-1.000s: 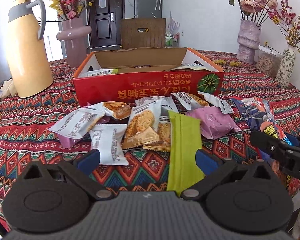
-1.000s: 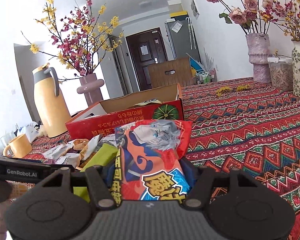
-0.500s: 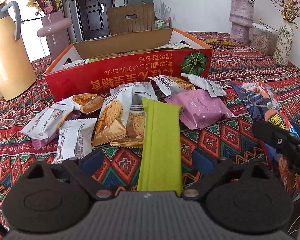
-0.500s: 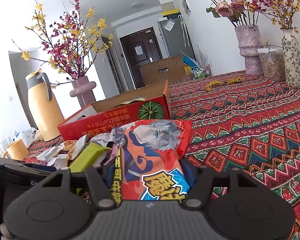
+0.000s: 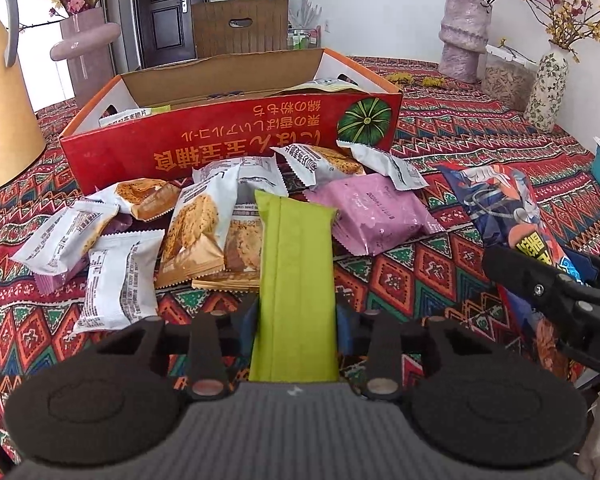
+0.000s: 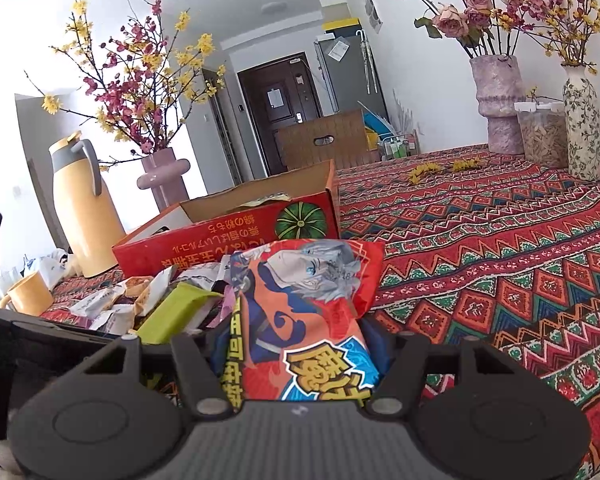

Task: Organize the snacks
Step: 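Carry the anime bag and green bar over the box with both grippers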

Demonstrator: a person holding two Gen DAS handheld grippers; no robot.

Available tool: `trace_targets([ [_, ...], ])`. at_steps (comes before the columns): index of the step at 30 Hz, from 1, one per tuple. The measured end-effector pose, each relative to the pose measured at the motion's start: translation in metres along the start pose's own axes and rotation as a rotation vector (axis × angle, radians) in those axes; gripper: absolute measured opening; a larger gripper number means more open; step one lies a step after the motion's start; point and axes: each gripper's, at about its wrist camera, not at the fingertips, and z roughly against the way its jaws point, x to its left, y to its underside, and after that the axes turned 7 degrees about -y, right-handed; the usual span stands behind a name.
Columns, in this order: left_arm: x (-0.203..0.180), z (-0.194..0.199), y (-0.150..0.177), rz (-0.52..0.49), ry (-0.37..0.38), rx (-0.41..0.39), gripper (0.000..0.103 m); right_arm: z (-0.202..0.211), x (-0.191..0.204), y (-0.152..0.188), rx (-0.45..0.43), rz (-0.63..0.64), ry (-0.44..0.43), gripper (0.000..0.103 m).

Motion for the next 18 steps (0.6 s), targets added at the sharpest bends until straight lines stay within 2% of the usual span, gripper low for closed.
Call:
trace_targets([
  [11,0.017,0.025,-0.001,0.02,0.071,-0.081,0.038,-0.002,0.018,-0.008,0.003,0.034,0.023,0.063],
  [18,0.034,0.047,-0.019,0.046,0.071,-0.168,0.038,-0.012,0.035,-0.022,-0.005,0.059,0.02,0.063],
])
